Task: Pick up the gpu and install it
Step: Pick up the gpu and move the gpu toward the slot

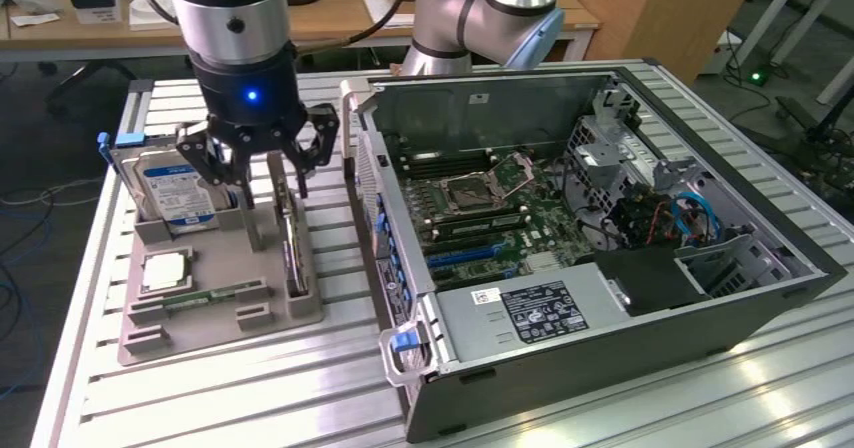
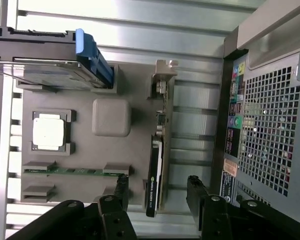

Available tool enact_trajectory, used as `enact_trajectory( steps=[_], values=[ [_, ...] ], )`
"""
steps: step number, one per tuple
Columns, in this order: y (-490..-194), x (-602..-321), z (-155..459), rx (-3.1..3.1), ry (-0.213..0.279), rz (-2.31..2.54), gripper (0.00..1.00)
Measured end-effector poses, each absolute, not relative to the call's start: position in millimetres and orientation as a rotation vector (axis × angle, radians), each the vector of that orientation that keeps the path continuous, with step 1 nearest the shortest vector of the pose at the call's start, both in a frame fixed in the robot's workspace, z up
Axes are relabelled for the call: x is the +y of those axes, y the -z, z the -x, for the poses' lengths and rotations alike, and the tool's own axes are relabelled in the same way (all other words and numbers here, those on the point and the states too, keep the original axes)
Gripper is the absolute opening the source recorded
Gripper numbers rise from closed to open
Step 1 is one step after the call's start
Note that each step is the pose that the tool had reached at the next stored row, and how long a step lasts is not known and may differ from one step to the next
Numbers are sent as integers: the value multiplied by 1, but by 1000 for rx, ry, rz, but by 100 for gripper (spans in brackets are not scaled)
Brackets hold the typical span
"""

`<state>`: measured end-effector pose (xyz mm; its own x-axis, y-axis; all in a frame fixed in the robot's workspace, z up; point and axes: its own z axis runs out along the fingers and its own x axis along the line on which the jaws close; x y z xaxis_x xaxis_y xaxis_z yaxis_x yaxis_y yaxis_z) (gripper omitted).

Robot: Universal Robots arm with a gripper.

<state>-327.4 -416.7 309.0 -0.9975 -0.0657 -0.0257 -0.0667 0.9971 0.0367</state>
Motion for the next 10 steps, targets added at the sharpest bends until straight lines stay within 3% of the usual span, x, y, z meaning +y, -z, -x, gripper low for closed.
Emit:
enact_trajectory(
  steps=[10],
  values=[
    [-291, -417, 327, 3113, -58, 97, 59]
  ],
)
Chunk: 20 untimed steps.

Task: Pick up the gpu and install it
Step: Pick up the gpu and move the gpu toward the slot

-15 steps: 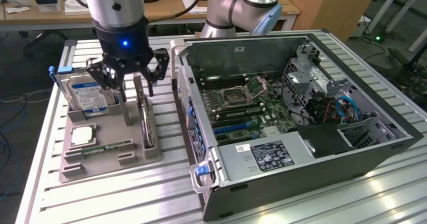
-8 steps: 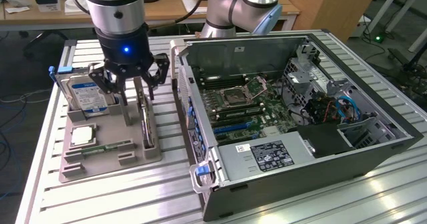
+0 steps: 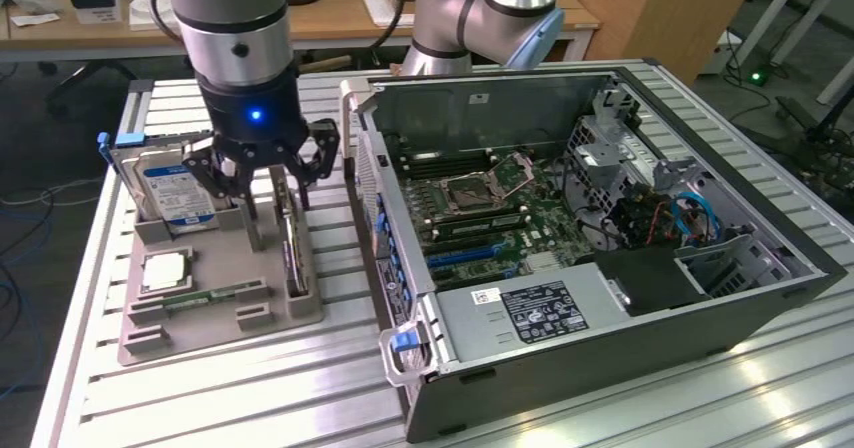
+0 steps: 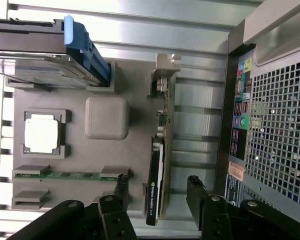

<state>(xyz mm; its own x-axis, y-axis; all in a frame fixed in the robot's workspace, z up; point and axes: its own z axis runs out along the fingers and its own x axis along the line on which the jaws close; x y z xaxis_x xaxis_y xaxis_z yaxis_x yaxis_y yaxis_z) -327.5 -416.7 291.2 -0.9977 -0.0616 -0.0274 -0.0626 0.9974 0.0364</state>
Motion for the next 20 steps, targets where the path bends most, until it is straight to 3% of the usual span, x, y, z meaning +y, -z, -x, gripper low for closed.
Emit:
enact_trajectory(
  steps=[20],
  values=[
    [-255, -417, 325, 3113, -57, 53, 59]
  ],
)
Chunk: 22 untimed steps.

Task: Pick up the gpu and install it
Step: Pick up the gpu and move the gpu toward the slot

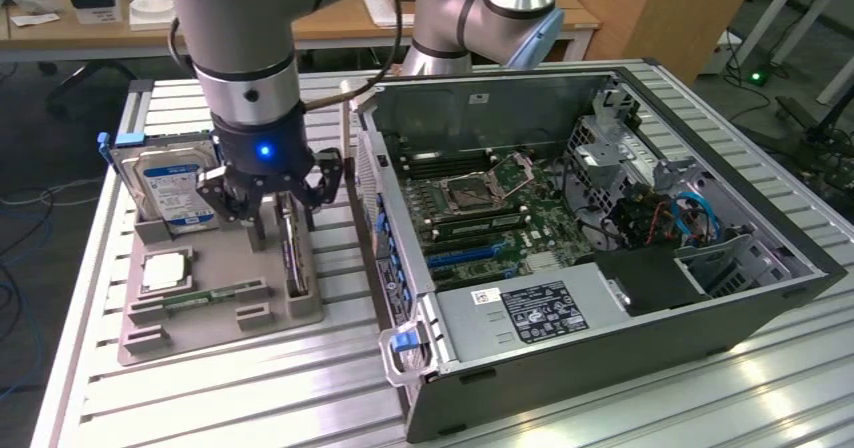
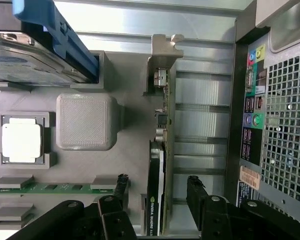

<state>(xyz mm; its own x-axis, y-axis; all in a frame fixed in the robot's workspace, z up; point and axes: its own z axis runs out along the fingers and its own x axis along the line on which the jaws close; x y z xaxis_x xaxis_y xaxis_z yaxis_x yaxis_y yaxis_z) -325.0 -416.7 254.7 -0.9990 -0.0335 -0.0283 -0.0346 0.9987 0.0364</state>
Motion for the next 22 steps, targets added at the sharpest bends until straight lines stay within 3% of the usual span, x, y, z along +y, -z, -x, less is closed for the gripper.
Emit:
enact_trajectory(
  steps=[22],
  values=[
    [-215, -409, 325, 3113, -57, 40, 59]
  ],
)
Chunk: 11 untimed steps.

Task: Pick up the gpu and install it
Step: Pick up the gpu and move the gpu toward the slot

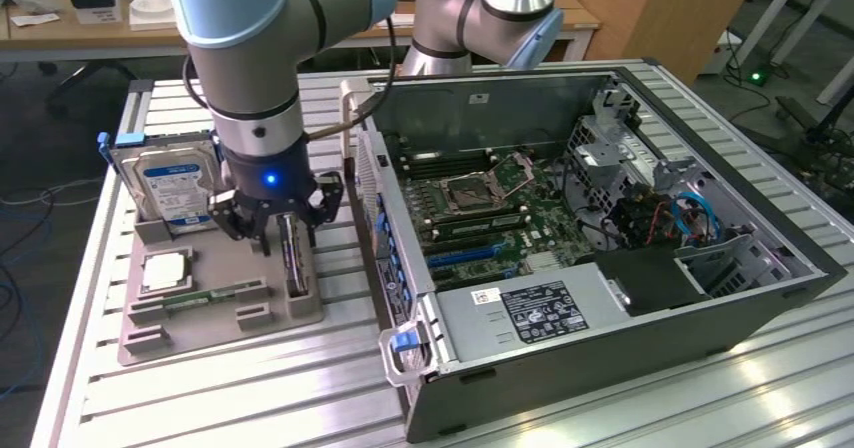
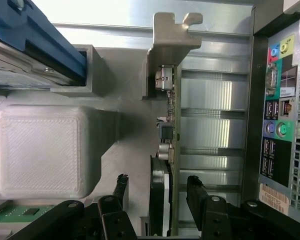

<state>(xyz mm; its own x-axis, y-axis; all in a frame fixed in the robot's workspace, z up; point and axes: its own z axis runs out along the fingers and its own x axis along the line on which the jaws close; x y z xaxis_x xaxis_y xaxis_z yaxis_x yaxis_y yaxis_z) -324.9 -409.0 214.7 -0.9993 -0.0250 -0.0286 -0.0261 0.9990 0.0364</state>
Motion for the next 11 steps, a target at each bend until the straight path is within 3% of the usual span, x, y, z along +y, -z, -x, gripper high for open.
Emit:
enact_trajectory(
  steps=[11],
  values=[
    [-211, -409, 325, 3113, -57, 16, 59]
  ],
)
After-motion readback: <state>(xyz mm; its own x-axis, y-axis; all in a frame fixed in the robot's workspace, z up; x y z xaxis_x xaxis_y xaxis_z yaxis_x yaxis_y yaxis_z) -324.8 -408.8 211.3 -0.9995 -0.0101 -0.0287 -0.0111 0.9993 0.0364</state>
